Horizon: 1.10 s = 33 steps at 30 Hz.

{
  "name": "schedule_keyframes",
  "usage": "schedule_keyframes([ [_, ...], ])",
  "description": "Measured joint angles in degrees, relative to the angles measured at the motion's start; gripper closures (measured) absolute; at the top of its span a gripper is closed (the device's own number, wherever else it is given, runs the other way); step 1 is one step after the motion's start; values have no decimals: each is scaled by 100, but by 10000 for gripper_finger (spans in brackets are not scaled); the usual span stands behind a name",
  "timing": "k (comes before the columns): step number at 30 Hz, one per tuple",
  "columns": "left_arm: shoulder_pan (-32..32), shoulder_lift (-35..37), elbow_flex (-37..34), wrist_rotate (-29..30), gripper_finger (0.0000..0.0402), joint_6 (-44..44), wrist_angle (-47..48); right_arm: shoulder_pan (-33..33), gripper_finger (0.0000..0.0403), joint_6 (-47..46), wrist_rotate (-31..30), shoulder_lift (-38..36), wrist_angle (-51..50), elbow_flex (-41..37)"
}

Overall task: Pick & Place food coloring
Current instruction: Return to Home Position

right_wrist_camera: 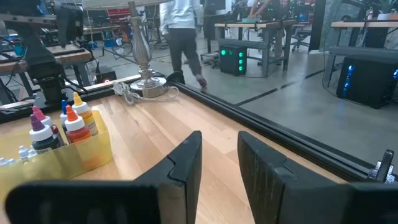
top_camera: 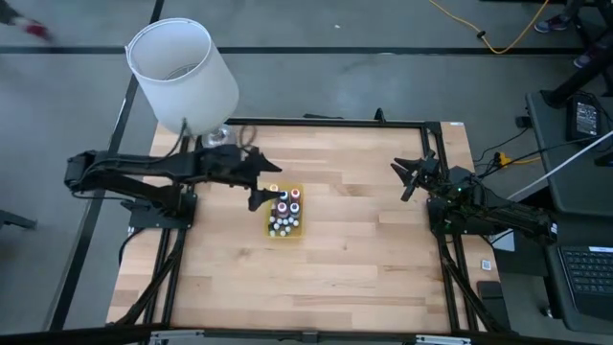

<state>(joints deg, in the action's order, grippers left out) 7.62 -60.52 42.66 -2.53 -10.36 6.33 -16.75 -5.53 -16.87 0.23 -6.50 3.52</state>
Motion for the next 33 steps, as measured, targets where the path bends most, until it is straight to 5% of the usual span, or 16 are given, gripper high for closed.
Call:
schedule_keyframes([
  [14,0,2039,-2315,165,13,-141,-2737,2,297,1,1,0,0,0],
  [25,1,3195,-3595,1326,13,-873,-2845,2,297,0,1,0,0,1],
  [33,4,4111,-3974,990,13,-502,-2881,2,297,0,1,1,0,0],
])
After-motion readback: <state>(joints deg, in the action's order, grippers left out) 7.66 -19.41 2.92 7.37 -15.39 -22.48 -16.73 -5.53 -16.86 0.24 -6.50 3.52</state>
